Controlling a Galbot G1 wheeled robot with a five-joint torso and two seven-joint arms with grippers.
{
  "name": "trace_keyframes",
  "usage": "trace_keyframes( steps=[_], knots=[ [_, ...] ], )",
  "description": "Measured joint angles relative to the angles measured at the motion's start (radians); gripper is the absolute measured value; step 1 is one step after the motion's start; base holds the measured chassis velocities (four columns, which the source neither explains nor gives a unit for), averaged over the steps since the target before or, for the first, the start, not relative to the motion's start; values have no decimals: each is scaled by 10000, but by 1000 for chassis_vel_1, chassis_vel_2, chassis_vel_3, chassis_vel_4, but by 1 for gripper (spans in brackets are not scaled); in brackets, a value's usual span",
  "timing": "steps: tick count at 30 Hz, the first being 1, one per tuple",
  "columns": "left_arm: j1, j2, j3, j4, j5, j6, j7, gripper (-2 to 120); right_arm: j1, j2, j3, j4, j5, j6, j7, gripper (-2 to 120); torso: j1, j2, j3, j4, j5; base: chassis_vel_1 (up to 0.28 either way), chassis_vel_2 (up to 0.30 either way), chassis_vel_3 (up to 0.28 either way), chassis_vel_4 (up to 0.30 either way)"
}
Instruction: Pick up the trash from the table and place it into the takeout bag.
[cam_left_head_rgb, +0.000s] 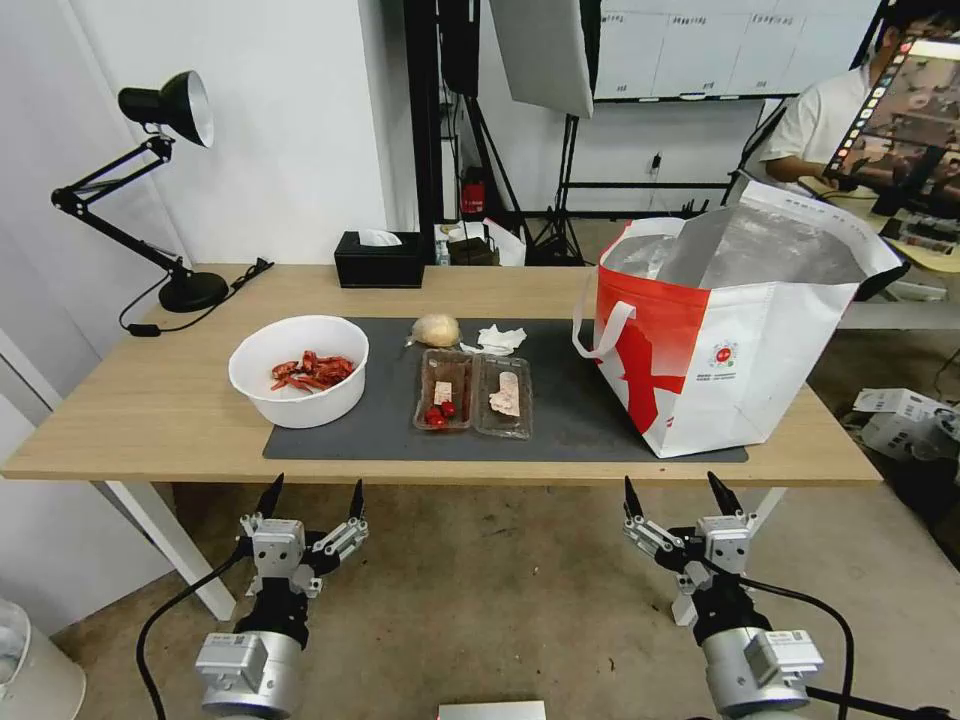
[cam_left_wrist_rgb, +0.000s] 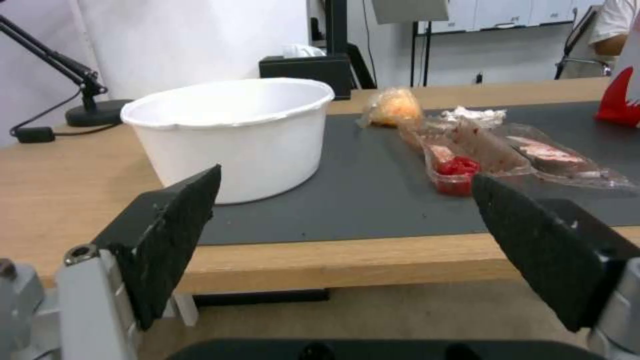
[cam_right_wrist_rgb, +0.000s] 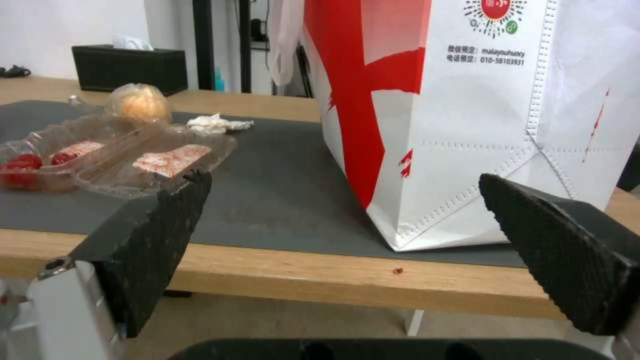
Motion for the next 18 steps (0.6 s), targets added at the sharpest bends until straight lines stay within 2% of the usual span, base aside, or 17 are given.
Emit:
trace_keyframes(
  steps=[15,18],
  knots=[
    [0,3,0,0,-2,3,-4,100,1,0,0,0,0,0,0,100,0,0,0,0,0,0,0,0,0],
    [-9,55,-1,-43,-131,191,-102,100,9,-50,5,5,45,-41,2,100,0,0,0,1,-1,0,0,0,0]
  ],
)
